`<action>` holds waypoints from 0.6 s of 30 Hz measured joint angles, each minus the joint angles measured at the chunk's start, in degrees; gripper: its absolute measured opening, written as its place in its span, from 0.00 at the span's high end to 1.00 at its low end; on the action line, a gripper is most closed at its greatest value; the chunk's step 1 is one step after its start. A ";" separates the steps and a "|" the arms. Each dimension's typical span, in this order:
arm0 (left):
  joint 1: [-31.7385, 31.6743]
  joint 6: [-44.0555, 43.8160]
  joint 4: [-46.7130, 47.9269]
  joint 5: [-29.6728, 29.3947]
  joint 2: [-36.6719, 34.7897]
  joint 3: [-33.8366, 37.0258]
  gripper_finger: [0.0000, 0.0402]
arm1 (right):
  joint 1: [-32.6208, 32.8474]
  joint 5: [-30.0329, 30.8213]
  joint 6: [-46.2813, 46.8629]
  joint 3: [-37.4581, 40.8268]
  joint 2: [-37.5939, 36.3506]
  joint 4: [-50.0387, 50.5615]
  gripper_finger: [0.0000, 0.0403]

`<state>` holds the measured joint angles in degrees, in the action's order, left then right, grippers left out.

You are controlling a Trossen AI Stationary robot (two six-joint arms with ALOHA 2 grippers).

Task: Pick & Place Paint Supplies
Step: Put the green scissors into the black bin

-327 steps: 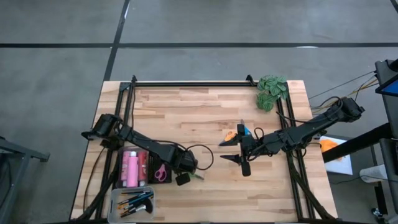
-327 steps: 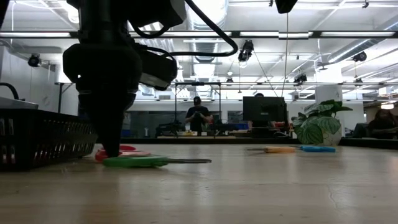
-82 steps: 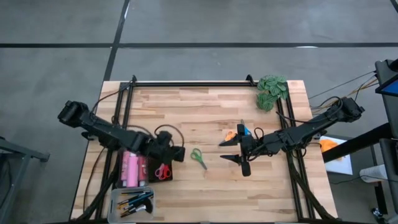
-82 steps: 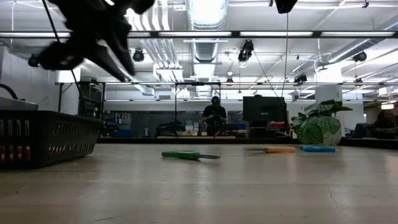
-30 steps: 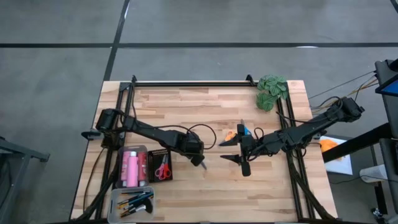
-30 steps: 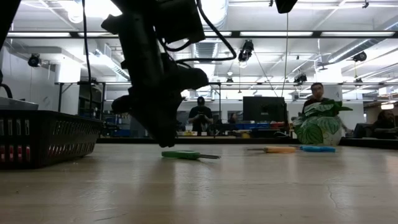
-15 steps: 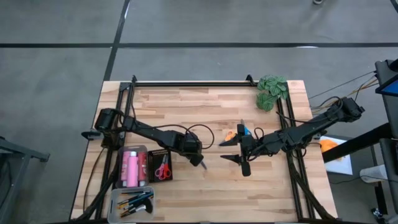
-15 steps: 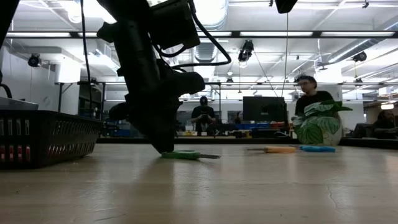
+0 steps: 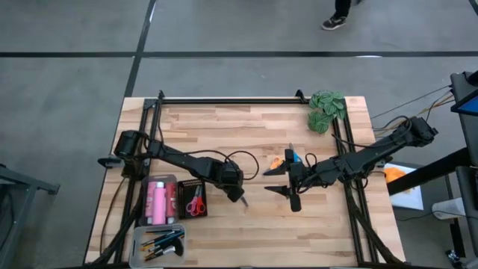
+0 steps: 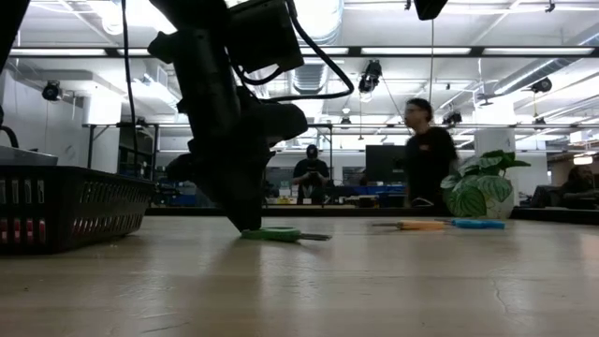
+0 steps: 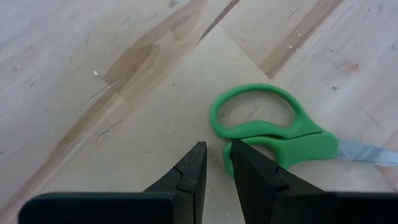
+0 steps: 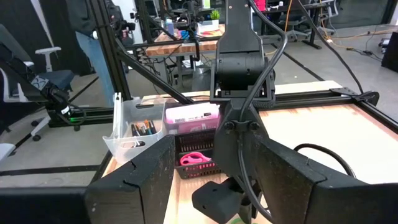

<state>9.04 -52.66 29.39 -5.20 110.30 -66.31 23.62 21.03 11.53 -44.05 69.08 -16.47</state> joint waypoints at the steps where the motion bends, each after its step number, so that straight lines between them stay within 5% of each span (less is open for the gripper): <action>1: 0.02 0.04 0.25 0.37 0.02 -0.14 0.80 | 0.00 0.01 0.00 0.00 0.02 0.00 0.48; 18: 0.79 0.39 7.26 7.68 -1.61 -0.04 0.80 | 0.00 0.01 0.00 0.00 0.00 0.00 0.48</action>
<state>9.82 -52.27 36.66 2.48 108.70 -66.35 23.62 21.03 11.53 -44.05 69.08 -16.47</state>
